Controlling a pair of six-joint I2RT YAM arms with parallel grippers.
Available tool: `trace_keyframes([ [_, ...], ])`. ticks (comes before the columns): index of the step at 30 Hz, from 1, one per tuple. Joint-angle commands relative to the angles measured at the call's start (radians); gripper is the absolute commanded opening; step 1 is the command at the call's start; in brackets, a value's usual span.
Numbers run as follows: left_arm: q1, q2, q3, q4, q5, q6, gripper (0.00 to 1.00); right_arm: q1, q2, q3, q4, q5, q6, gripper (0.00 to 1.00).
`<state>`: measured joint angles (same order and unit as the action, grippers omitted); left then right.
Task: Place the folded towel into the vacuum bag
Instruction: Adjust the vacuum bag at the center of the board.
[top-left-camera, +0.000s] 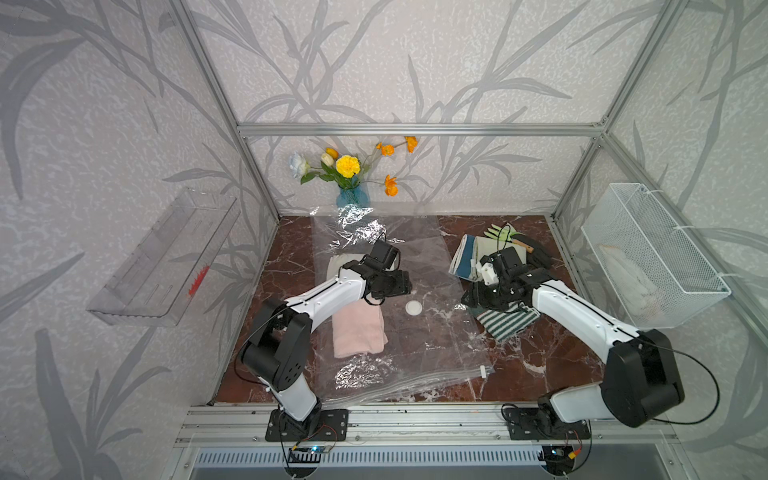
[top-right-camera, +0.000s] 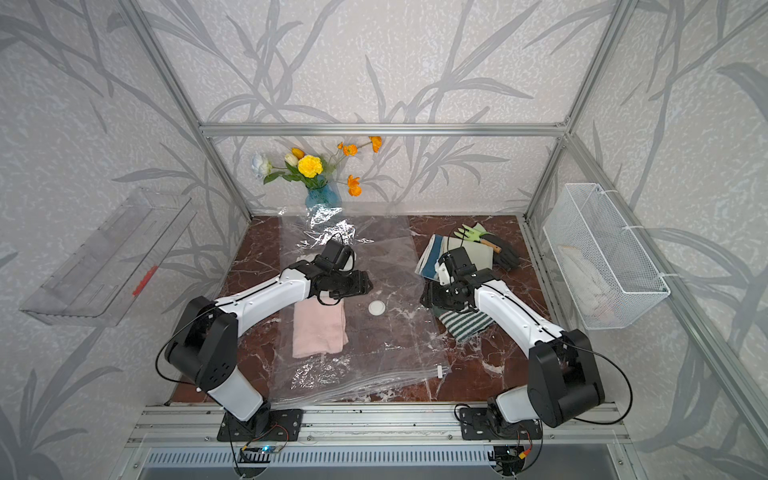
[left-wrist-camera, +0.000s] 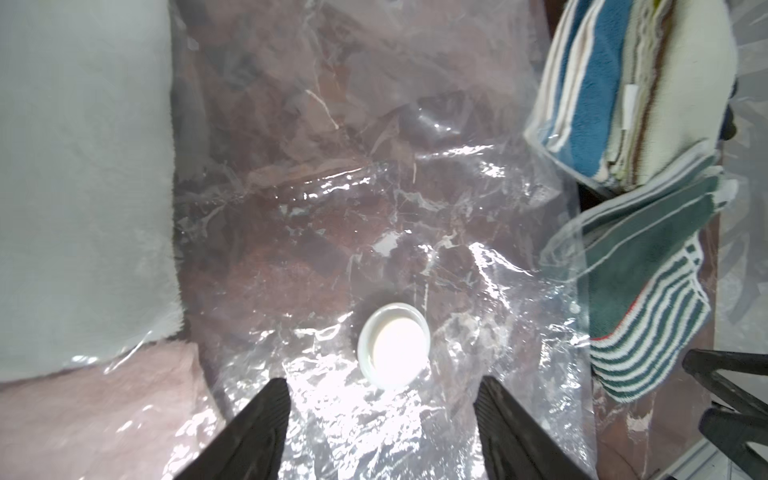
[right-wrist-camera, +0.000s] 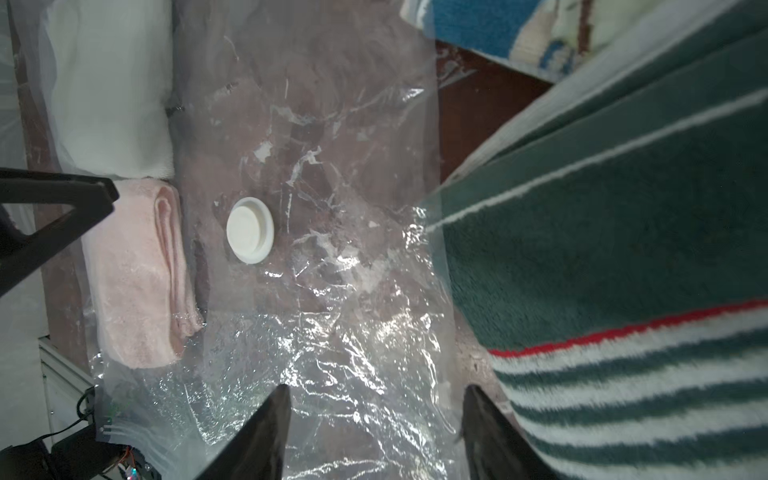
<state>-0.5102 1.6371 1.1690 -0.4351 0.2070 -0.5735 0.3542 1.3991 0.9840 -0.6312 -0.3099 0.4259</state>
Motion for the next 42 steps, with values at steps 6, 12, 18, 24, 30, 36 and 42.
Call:
trace_keyframes([
  [6, 0.012, -0.113, -0.042, -0.116, -0.194, 0.094, 0.73, -0.010, -0.075, -0.044, -0.154, 0.135, -0.059, 0.37],
  [12, 0.016, -0.112, -0.076, -0.084, -0.157, 0.070, 0.74, -0.012, -0.015, -0.044, -0.078, 0.107, -0.059, 0.30],
  [18, 0.019, -0.104, -0.094, -0.067, -0.144, 0.067, 0.74, -0.007, 0.102, 0.012, -0.005, 0.074, -0.066, 0.39],
  [24, 0.020, -0.101, -0.106, -0.057, -0.129, 0.062, 0.73, 0.008, 0.238, 0.095, 0.034, 0.074, -0.075, 0.38],
  [30, 0.021, -0.104, -0.124, -0.046, -0.126, 0.058, 0.74, 0.008, 0.344, 0.160, 0.052, 0.085, -0.085, 0.37],
  [36, 0.021, -0.100, -0.133, -0.040, -0.124, 0.060, 0.74, 0.009, 0.406, 0.196, 0.062, 0.058, -0.087, 0.29],
  [42, 0.021, -0.088, -0.138, -0.030, -0.114, 0.056, 0.73, 0.014, 0.443, 0.211, 0.056, 0.058, -0.086, 0.29],
])
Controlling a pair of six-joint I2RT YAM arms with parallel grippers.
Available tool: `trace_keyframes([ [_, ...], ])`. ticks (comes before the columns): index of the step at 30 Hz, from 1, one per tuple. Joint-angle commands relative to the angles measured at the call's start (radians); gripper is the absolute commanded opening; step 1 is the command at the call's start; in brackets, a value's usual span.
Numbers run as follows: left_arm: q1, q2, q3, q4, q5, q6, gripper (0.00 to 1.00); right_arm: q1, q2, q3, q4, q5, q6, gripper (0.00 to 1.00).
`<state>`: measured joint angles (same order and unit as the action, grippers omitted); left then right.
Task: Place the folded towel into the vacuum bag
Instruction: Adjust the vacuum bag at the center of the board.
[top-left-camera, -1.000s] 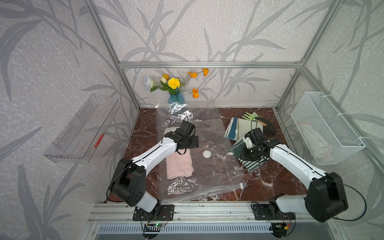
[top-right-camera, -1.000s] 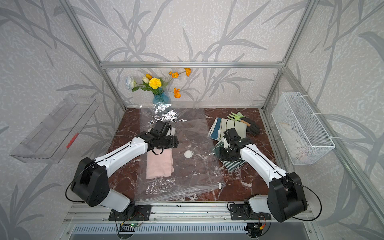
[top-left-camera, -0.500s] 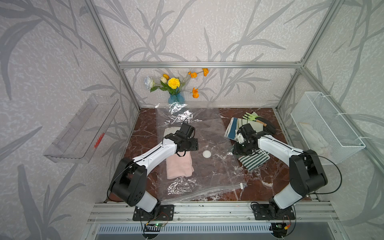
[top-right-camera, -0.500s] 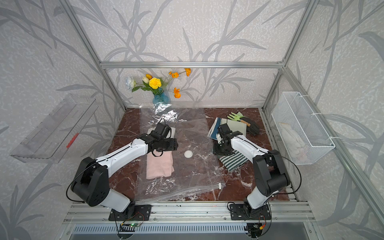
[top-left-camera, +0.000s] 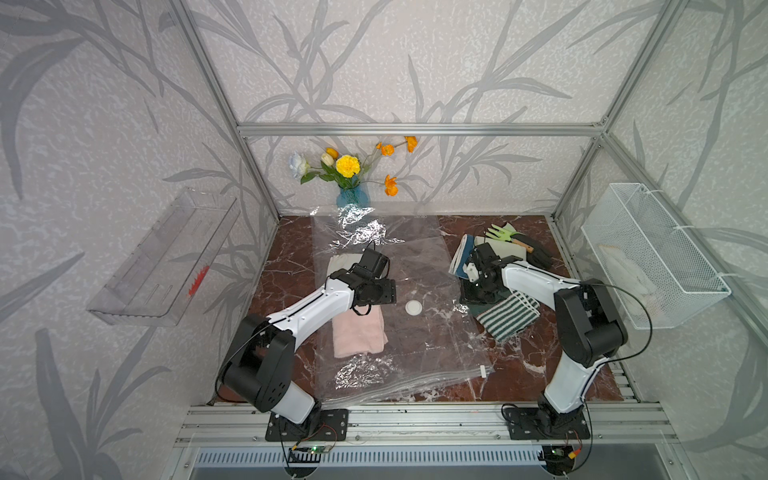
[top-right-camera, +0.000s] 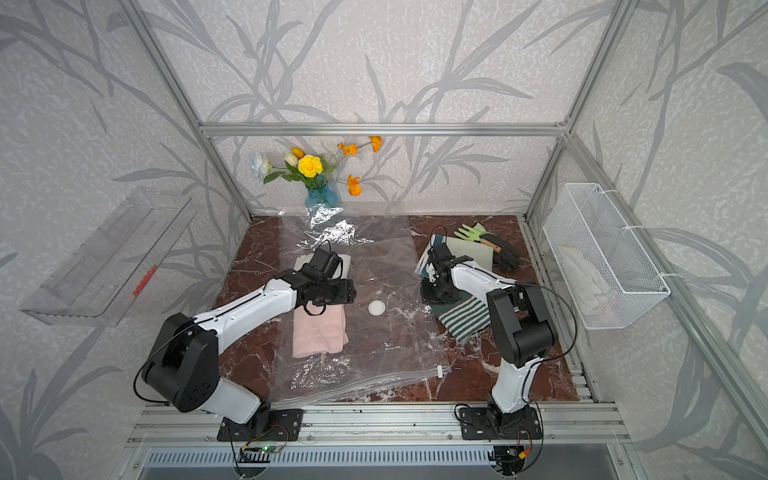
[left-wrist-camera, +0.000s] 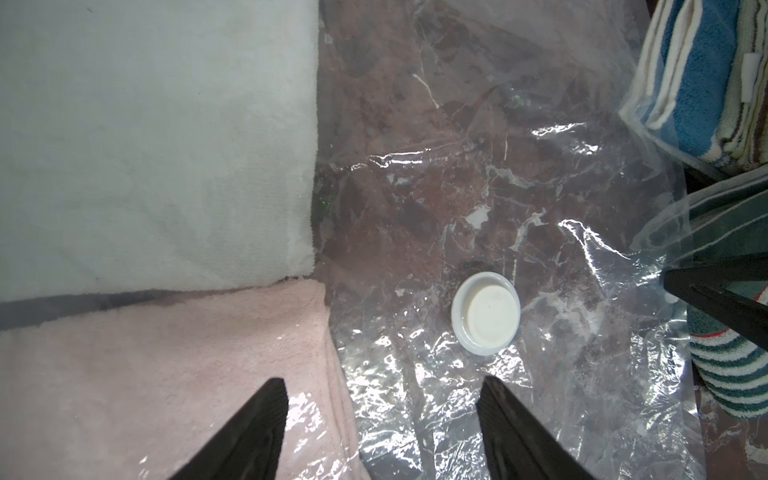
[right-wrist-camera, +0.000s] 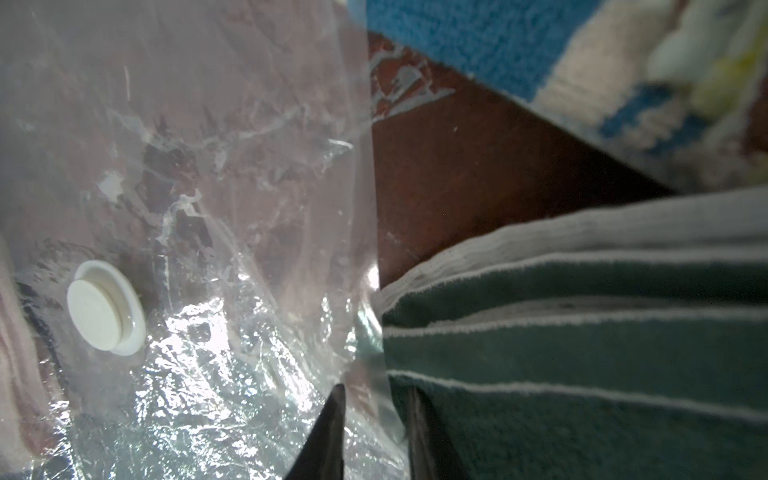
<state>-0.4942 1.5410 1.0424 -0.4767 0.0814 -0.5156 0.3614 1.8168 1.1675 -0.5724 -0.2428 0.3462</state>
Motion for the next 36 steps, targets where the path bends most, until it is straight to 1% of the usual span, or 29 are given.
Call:
trace_keyframes([
  [1, 0.005, 0.013, -0.012, 0.014, 0.016, -0.002, 0.74, 0.006, 0.030, 0.028, 0.005, -0.012, -0.004, 0.31],
  [2, 0.006, 0.015, -0.014, 0.018, 0.019, -0.002, 0.74, 0.007, 0.038, 0.027, 0.010, -0.020, 0.000, 0.31],
  [3, 0.005, 0.018, -0.015, 0.019, 0.020, -0.004, 0.73, 0.007, 0.046, 0.030, 0.015, -0.034, 0.002, 0.28],
  [4, 0.006, 0.020, -0.015, 0.020, 0.022, -0.004, 0.74, 0.006, 0.050, 0.033, 0.018, -0.048, 0.002, 0.22],
  [6, 0.010, 0.013, -0.008, 0.005, 0.018, -0.003, 0.74, 0.007, 0.029, 0.051, 0.008, -0.097, 0.013, 0.02],
  [7, 0.015, 0.002, -0.006, -0.003, 0.020, -0.007, 0.73, 0.007, 0.001, 0.055, 0.011, -0.144, 0.025, 0.00],
  [9, 0.044, -0.049, -0.006, -0.011, 0.060, -0.023, 0.74, 0.013, -0.088, 0.082, -0.002, -0.243, 0.067, 0.00],
  [12, 0.095, -0.152, -0.036, 0.049, 0.148, -0.063, 0.73, 0.037, -0.221, 0.158, -0.037, -0.334, 0.108, 0.00],
  [14, 0.099, -0.198, -0.057, 0.111, 0.174, -0.080, 0.74, 0.048, -0.272, 0.204, -0.049, -0.377, 0.127, 0.00],
  [16, 0.097, -0.205, -0.046, 0.130, 0.205, -0.095, 0.73, 0.055, -0.305, 0.234, -0.045, -0.411, 0.139, 0.00],
  [17, 0.096, -0.198, -0.040, 0.140, 0.224, -0.102, 0.73, 0.058, -0.317, 0.239, -0.045, -0.407, 0.143, 0.00],
  [18, 0.091, -0.187, -0.035, 0.149, 0.235, -0.107, 0.73, 0.062, -0.324, 0.242, -0.055, -0.388, 0.138, 0.00],
  [21, 0.083, -0.148, -0.028, 0.171, 0.254, -0.121, 0.73, 0.058, -0.349, 0.234, -0.028, -0.402, 0.144, 0.00],
  [23, 0.074, -0.119, -0.018, 0.186, 0.277, -0.130, 0.73, 0.056, -0.354, 0.221, -0.015, -0.367, 0.137, 0.00],
  [25, 0.056, -0.085, -0.018, 0.232, 0.288, -0.150, 0.72, 0.049, -0.331, 0.208, -0.012, -0.388, 0.133, 0.00],
  [29, 0.003, 0.018, -0.008, 0.376, 0.340, -0.222, 0.71, 0.048, -0.287, 0.179, 0.015, -0.328, 0.141, 0.00],
  [32, -0.015, 0.119, -0.010, 0.451, 0.333, -0.251, 0.66, 0.036, -0.268, 0.166, 0.080, -0.314, 0.180, 0.00],
  [34, -0.010, 0.187, -0.004, 0.415, 0.286, -0.229, 0.61, 0.019, -0.257, 0.160, 0.114, -0.296, 0.203, 0.00],
  [36, 0.006, 0.244, 0.020, 0.322, 0.209, -0.193, 0.58, -0.004, -0.242, 0.149, 0.150, -0.285, 0.223, 0.00],
])
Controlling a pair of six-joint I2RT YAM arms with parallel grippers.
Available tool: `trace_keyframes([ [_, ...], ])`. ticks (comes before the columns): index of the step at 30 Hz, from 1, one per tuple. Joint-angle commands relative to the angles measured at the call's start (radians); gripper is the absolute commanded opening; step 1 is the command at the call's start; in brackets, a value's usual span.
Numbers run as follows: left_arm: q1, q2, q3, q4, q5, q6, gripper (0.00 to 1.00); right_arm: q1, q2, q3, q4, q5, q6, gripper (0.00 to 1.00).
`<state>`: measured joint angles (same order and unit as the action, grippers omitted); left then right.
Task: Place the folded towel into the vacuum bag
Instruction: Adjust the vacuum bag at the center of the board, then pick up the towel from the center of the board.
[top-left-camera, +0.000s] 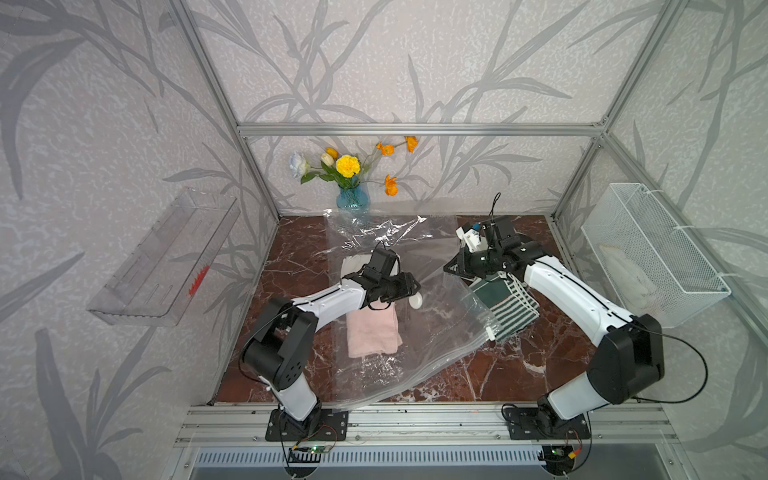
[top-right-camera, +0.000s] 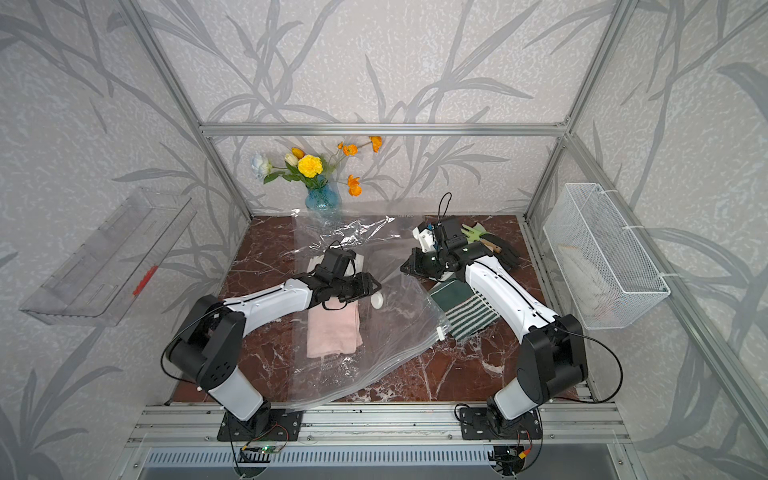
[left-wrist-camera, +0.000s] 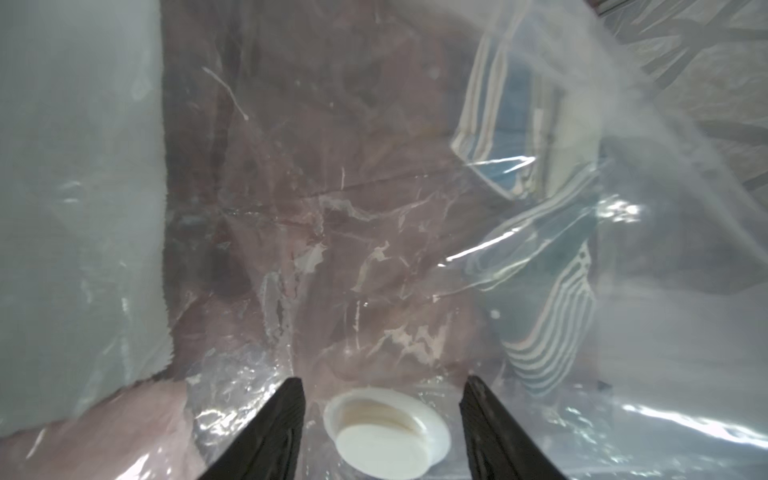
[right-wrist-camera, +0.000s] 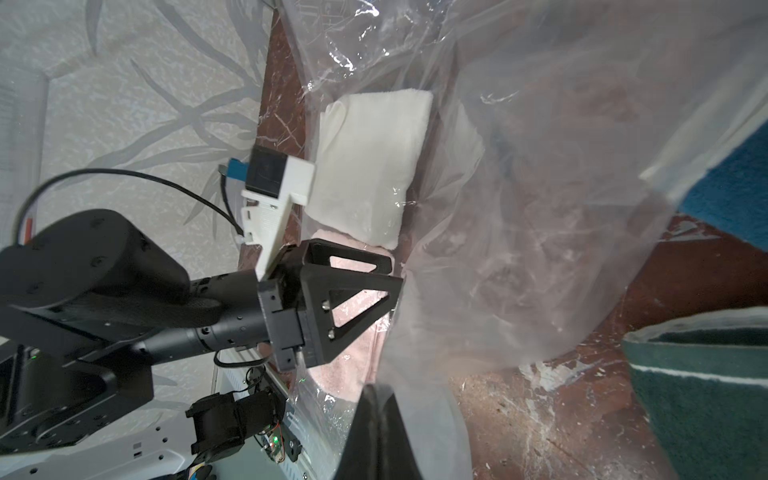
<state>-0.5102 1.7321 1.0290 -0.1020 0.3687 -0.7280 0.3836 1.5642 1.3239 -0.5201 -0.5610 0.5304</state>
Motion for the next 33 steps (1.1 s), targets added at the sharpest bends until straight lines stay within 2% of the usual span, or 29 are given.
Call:
trace_keyframes([
  [1, 0.035, 0.068, 0.039, -0.080, -0.102, 0.028, 0.57, -0.038, 0.020, -0.007, 0.106, 0.032, 0.039, 0.00],
  [4, 0.080, 0.077, 0.031, -0.112, -0.182, 0.039, 0.57, -0.059, 0.061, -0.006, 0.128, 0.038, 0.033, 0.00],
  [9, 0.125, 0.109, 0.082, -0.181, -0.319, 0.126, 0.61, -0.055, 0.192, 0.018, 0.174, 0.023, 0.039, 0.00],
  [12, 0.143, 0.140, 0.111, -0.205, -0.352, 0.156, 0.62, -0.052, 0.260, 0.056, 0.140, 0.034, 0.015, 0.00],
  [14, 0.149, 0.140, 0.126, -0.221, -0.357, 0.177, 0.63, -0.053, 0.260, 0.084, 0.068, 0.063, -0.020, 0.14],
  [16, 0.147, 0.116, 0.140, -0.249, -0.344, 0.205, 0.63, -0.055, 0.210, 0.076, 0.007, 0.105, -0.058, 0.37],
  [18, 0.135, 0.053, 0.135, -0.271, -0.291, 0.223, 0.64, -0.057, 0.150, 0.046, -0.086, 0.208, -0.103, 0.55],
  [20, 0.109, -0.012, 0.135, -0.307, -0.273, 0.235, 0.65, -0.057, 0.059, -0.004, -0.183, 0.353, -0.130, 0.65],
  [23, 0.065, -0.095, 0.138, -0.354, -0.231, 0.235, 0.65, -0.055, -0.051, -0.127, -0.280, 0.540, -0.132, 0.75],
  [26, 0.030, -0.148, 0.130, -0.367, -0.193, 0.219, 0.66, -0.044, -0.133, -0.222, -0.329, 0.628, -0.126, 0.82],
  [30, 0.013, -0.161, 0.135, -0.357, -0.150, 0.196, 0.66, 0.016, -0.112, -0.276, -0.369, 0.712, -0.163, 0.83],
  [33, 0.008, -0.162, 0.136, -0.349, -0.146, 0.192, 0.66, 0.042, -0.062, -0.297, -0.338, 0.720, -0.196, 0.83],
])
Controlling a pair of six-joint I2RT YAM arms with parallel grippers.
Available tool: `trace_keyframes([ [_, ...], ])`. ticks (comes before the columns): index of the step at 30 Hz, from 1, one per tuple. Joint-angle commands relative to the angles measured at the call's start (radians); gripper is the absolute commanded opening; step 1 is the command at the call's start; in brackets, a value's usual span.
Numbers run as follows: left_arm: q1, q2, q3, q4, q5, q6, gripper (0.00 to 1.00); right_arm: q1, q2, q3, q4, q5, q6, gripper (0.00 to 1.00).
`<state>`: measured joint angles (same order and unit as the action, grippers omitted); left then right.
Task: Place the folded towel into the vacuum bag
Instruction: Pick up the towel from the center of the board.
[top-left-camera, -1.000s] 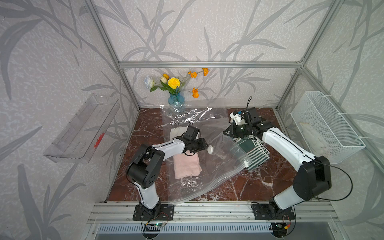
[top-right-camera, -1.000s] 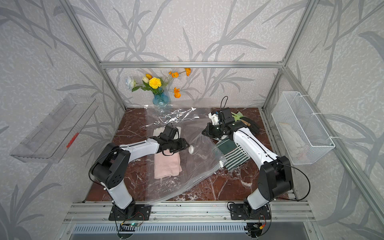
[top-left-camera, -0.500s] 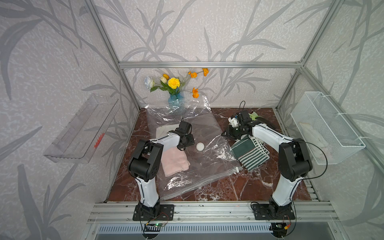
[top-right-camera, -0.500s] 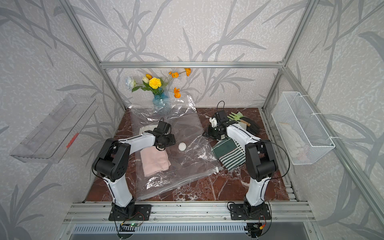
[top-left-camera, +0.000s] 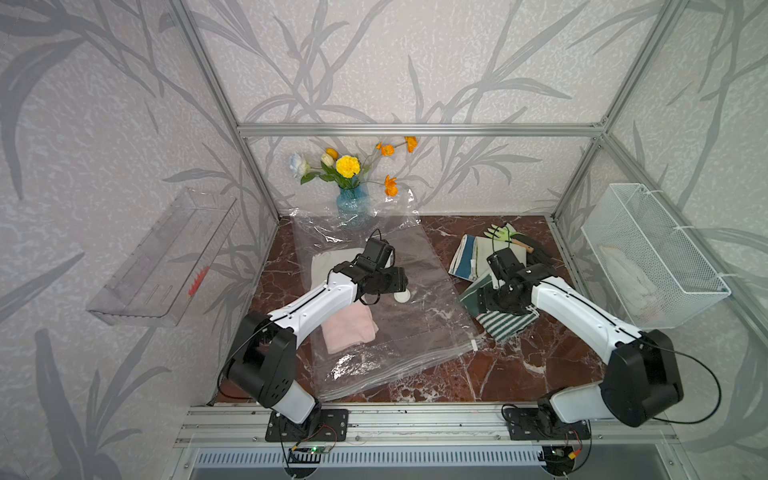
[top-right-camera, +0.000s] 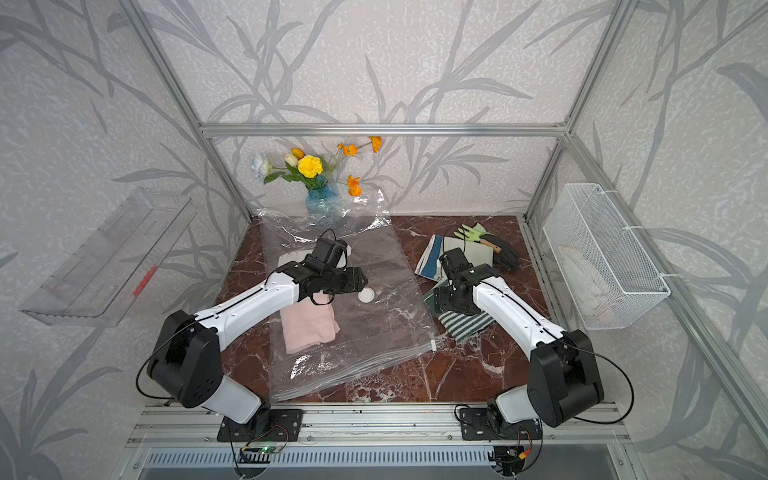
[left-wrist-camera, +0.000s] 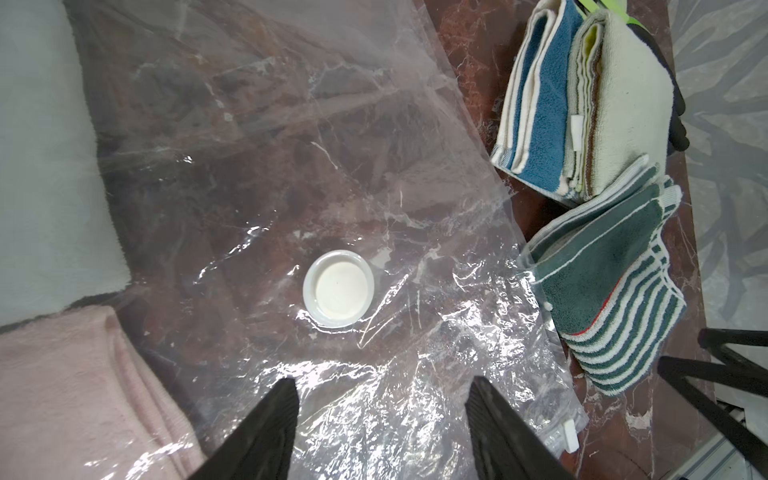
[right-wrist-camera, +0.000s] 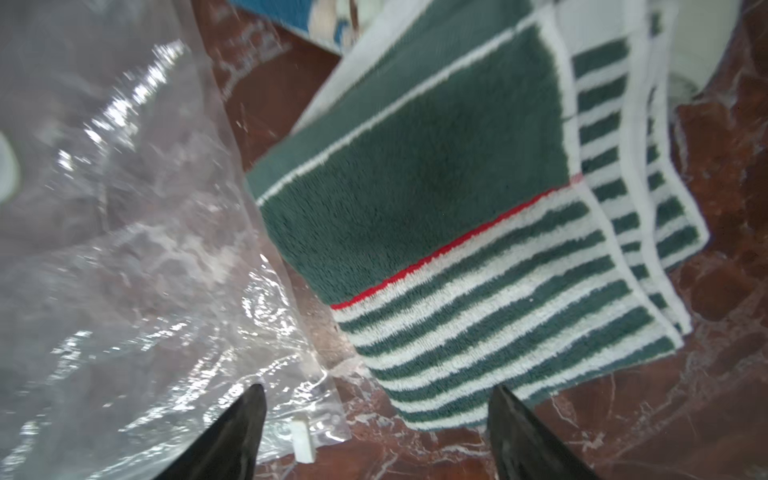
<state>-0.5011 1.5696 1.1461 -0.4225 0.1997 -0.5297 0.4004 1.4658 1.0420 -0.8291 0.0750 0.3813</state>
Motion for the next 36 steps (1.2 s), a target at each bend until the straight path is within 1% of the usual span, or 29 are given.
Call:
trace_keyframes([
  [1, -0.002, 0.000, 0.017, -0.028, 0.023, -0.008, 0.66, 0.035, 0.056, -0.018, -0.014, 0.085, -0.054, 0.83],
  [6, -0.007, -0.013, -0.002, -0.026, 0.026, -0.011, 0.66, 0.055, 0.202, 0.007, 0.034, 0.060, -0.060, 0.83],
  [8, -0.007, -0.021, -0.012, -0.026, 0.021, -0.011, 0.66, 0.054, 0.251, 0.016, 0.041, 0.082, -0.056, 0.82],
  [10, -0.007, -0.028, -0.020, -0.026, 0.019, -0.009, 0.66, 0.051, 0.302, 0.021, 0.037, 0.116, -0.047, 0.78],
  [13, -0.007, -0.024, -0.041, -0.007, 0.022, -0.006, 0.66, 0.032, 0.311, 0.010, 0.065, 0.065, -0.046, 0.62],
  [16, -0.005, 0.012, -0.103, 0.051, 0.010, -0.006, 0.67, 0.029, 0.308, 0.006, 0.072, 0.035, -0.043, 0.42],
  [18, -0.004, 0.042, -0.134, 0.067, -0.008, -0.012, 0.66, 0.016, 0.269, -0.013, 0.083, 0.004, -0.039, 0.29],
  [19, -0.004, 0.050, -0.146, 0.071, -0.017, -0.019, 0.66, 0.008, 0.247, -0.025, 0.086, -0.009, -0.038, 0.25],
  [24, -0.011, 0.090, -0.174, 0.101, -0.020, -0.026, 0.66, -0.053, 0.013, -0.060, 0.050, -0.079, -0.029, 0.06],
  [27, -0.032, 0.122, -0.180, 0.125, -0.006, -0.013, 0.66, -0.057, -0.097, -0.033, 0.017, -0.140, -0.050, 0.01],
  [29, -0.049, 0.151, -0.171, 0.132, 0.003, -0.010, 0.66, -0.022, -0.125, 0.025, -0.042, -0.155, -0.048, 0.00],
  [31, -0.060, 0.169, -0.166, 0.137, 0.010, -0.014, 0.66, 0.067, -0.123, 0.094, -0.087, -0.090, -0.031, 0.00],
  [34, -0.068, 0.157, -0.153, 0.138, 0.030, -0.026, 0.66, 0.227, -0.041, 0.174, -0.100, -0.012, 0.014, 0.00],
  [36, -0.070, 0.122, -0.144, 0.131, 0.049, -0.032, 0.66, 0.315, 0.045, 0.200, -0.036, 0.018, 0.050, 0.01],
])
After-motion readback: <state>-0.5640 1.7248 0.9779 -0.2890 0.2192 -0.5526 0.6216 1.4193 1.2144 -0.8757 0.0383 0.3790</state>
